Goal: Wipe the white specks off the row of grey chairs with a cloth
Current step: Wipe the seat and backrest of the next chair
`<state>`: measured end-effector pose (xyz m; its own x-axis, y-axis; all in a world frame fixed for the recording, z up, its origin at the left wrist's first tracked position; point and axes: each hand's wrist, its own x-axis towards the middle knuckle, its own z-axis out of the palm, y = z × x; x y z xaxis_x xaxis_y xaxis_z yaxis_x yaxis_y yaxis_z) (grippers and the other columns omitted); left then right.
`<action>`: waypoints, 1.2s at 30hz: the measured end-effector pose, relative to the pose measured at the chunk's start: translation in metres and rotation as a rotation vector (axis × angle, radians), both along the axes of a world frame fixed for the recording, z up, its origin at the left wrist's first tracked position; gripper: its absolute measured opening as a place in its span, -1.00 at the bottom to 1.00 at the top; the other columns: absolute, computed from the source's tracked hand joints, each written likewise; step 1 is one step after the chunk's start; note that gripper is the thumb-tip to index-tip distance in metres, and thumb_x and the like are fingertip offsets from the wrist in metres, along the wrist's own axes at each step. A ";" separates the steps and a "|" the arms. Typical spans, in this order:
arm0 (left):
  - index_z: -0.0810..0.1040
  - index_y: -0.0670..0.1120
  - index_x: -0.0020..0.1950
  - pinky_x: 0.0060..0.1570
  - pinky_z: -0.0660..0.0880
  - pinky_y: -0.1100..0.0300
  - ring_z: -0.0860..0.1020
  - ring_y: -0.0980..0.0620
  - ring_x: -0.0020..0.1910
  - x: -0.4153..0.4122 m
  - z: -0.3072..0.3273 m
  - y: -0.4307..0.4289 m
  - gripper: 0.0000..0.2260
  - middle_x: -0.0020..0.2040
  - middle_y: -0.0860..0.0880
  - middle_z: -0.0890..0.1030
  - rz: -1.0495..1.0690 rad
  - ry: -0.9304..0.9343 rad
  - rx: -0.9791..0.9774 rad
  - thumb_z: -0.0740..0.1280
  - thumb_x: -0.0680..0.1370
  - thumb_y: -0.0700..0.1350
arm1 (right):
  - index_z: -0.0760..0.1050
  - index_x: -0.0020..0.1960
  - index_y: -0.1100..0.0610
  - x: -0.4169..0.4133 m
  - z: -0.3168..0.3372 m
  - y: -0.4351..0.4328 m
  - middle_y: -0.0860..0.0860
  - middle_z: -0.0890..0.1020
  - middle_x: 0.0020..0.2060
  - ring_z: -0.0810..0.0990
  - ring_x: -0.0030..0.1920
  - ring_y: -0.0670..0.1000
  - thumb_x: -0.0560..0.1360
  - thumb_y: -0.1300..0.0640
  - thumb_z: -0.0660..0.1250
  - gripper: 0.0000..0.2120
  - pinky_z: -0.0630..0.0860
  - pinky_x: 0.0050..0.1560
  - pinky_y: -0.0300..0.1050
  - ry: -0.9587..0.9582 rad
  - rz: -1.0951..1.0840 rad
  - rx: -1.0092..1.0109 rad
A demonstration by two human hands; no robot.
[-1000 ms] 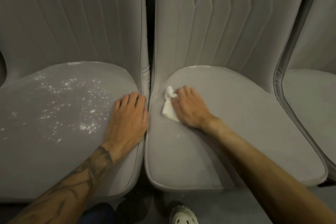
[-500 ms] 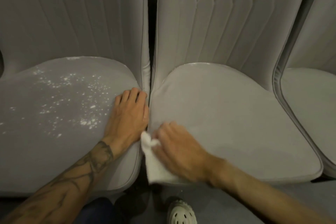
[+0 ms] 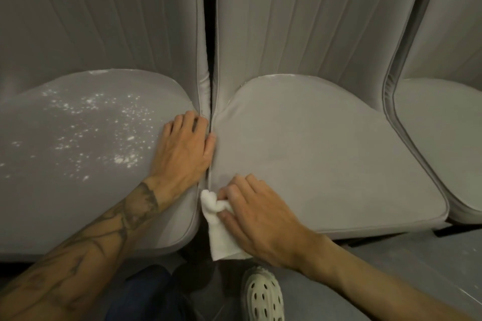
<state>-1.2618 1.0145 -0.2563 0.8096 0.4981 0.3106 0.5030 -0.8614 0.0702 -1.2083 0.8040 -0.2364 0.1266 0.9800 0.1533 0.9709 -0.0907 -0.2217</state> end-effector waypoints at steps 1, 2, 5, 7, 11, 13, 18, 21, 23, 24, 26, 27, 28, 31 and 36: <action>0.51 -0.14 0.19 0.13 0.43 -0.12 0.50 -0.20 0.12 -0.003 0.000 -0.004 -0.76 0.21 -0.17 0.52 -0.005 -0.017 -0.006 0.20 0.70 0.00 | 0.40 0.20 0.05 0.002 0.001 -0.005 -0.03 0.44 0.04 0.37 -0.05 -0.01 0.70 -0.06 0.02 -0.73 0.41 0.01 -0.01 -0.009 -0.035 0.001; 0.51 -0.13 0.18 0.13 0.43 -0.11 0.50 -0.19 0.13 -0.007 -0.001 -0.010 -0.76 0.22 -0.17 0.52 -0.012 -0.034 -0.007 0.20 0.70 0.01 | 0.41 0.20 0.05 0.007 0.001 -0.013 -0.02 0.44 0.05 0.39 -0.04 0.00 0.70 -0.06 0.02 -0.73 0.42 0.02 0.01 -0.007 -0.073 0.005; 0.50 -0.10 0.15 0.13 0.43 -0.09 0.49 -0.16 0.12 -0.021 -0.004 -0.027 -0.74 0.22 -0.14 0.51 -0.027 -0.056 0.011 0.13 0.70 0.04 | 0.42 0.19 0.06 0.022 0.000 -0.048 -0.02 0.45 0.05 0.39 -0.06 0.01 0.69 -0.05 0.04 -0.74 0.45 -0.01 0.05 -0.010 -0.266 0.033; 0.49 -0.10 0.16 0.16 0.45 -0.11 0.49 -0.17 0.14 -0.025 -0.003 -0.036 -0.72 0.24 -0.15 0.51 -0.046 -0.051 0.005 0.11 0.69 0.05 | 0.43 0.17 0.09 0.015 -0.001 -0.050 0.00 0.46 0.03 0.39 -0.09 0.03 0.69 -0.01 0.07 -0.76 0.45 -0.04 0.07 -0.069 -0.333 0.066; 0.50 -0.10 0.15 0.20 0.43 -0.10 0.49 -0.16 0.19 -0.024 -0.004 -0.040 -0.73 0.26 -0.15 0.52 -0.081 -0.044 0.000 0.12 0.68 0.03 | 0.43 0.19 0.09 -0.029 -0.014 -0.007 0.02 0.47 0.03 0.39 -0.07 0.03 0.70 -0.05 0.04 -0.72 0.41 0.00 0.02 -0.092 -0.212 0.065; 0.51 -0.09 0.15 0.21 0.42 -0.10 0.49 -0.15 0.19 -0.024 -0.007 -0.038 -0.73 0.25 -0.14 0.52 -0.082 -0.042 0.008 0.12 0.68 0.04 | 0.42 0.19 0.08 -0.026 -0.017 -0.013 0.01 0.46 0.05 0.38 -0.06 0.02 0.70 -0.06 0.04 -0.72 0.39 0.00 -0.02 -0.098 -0.213 0.066; 0.49 -0.09 0.17 0.18 0.41 -0.09 0.47 -0.14 0.17 -0.025 -0.011 -0.037 -0.71 0.21 -0.13 0.54 -0.086 -0.047 0.061 0.10 0.69 0.06 | 0.42 0.18 0.09 -0.012 -0.017 -0.052 0.02 0.46 0.07 0.38 -0.07 0.04 0.69 -0.04 0.07 -0.74 0.40 -0.06 0.05 -0.125 -0.407 0.113; 0.50 -0.09 0.17 0.19 0.40 -0.09 0.47 -0.15 0.18 -0.026 -0.013 -0.035 -0.71 0.22 -0.13 0.54 -0.087 -0.057 0.062 0.12 0.67 0.06 | 0.44 0.17 0.11 -0.039 -0.022 -0.023 0.04 0.48 0.05 0.38 -0.07 0.04 0.68 -0.04 0.08 -0.73 0.39 -0.05 0.01 -0.104 -0.353 0.120; 0.51 -0.09 0.16 0.18 0.39 -0.10 0.48 -0.16 0.17 -0.025 -0.015 -0.034 -0.72 0.21 -0.13 0.55 -0.092 -0.073 0.062 0.13 0.67 0.06 | 0.44 0.20 0.11 -0.039 -0.022 -0.025 0.03 0.48 0.08 0.39 -0.05 0.02 0.69 -0.05 0.07 -0.71 0.38 -0.01 -0.04 -0.111 -0.306 0.093; 0.51 -0.09 0.16 0.18 0.39 -0.10 0.48 -0.17 0.17 -0.025 -0.016 -0.033 -0.72 0.21 -0.13 0.55 -0.096 -0.079 0.075 0.13 0.67 0.06 | 0.43 0.21 0.11 -0.031 -0.020 -0.034 0.03 0.48 0.10 0.39 -0.04 0.03 0.69 -0.05 0.07 -0.71 0.38 0.00 -0.04 -0.112 -0.309 0.081; 0.51 -0.09 0.17 0.18 0.38 -0.10 0.47 -0.17 0.16 -0.025 -0.018 -0.032 -0.72 0.21 -0.14 0.55 -0.103 -0.085 0.096 0.13 0.67 0.06 | 0.43 0.21 0.10 -0.014 -0.017 -0.060 0.02 0.47 0.09 0.40 -0.05 0.05 0.69 -0.04 0.07 -0.73 0.39 -0.01 -0.01 -0.126 -0.391 0.063; 0.51 -0.09 0.18 0.18 0.37 -0.09 0.46 -0.16 0.15 -0.025 -0.018 -0.033 -0.71 0.20 -0.14 0.55 -0.104 -0.084 0.101 0.13 0.67 0.07 | 0.43 0.20 0.09 -0.010 -0.015 -0.068 0.02 0.47 0.08 0.40 -0.06 0.05 0.69 -0.03 0.08 -0.74 0.39 -0.02 0.00 -0.138 -0.459 0.067; 0.51 -0.09 0.19 0.17 0.37 -0.09 0.45 -0.15 0.15 -0.025 -0.017 -0.033 -0.71 0.20 -0.14 0.55 -0.102 -0.078 0.111 0.12 0.68 0.07 | 0.44 0.18 0.10 -0.011 -0.014 -0.068 0.02 0.48 0.07 0.39 -0.07 0.05 0.68 -0.02 0.08 -0.75 0.40 -0.04 0.02 -0.139 -0.504 0.083; 0.51 -0.09 0.19 0.16 0.37 -0.10 0.46 -0.17 0.15 -0.024 -0.017 -0.035 -0.70 0.20 -0.14 0.55 -0.091 -0.043 0.122 0.13 0.67 0.07 | 0.46 0.15 0.11 -0.033 -0.017 -0.036 0.04 0.49 0.03 0.39 -0.08 0.07 0.68 0.00 0.07 -0.74 0.39 -0.03 0.05 -0.097 -0.445 0.110; 0.51 -0.11 0.21 0.15 0.38 -0.14 0.48 -0.22 0.16 -0.025 -0.016 -0.033 -0.68 0.23 -0.15 0.55 -0.119 -0.061 0.103 0.11 0.68 0.07 | 0.42 0.21 0.08 -0.011 -0.020 -0.057 0.00 0.47 0.10 0.37 -0.04 0.03 0.70 -0.04 0.00 -0.71 0.38 0.01 -0.01 -0.094 -0.388 0.088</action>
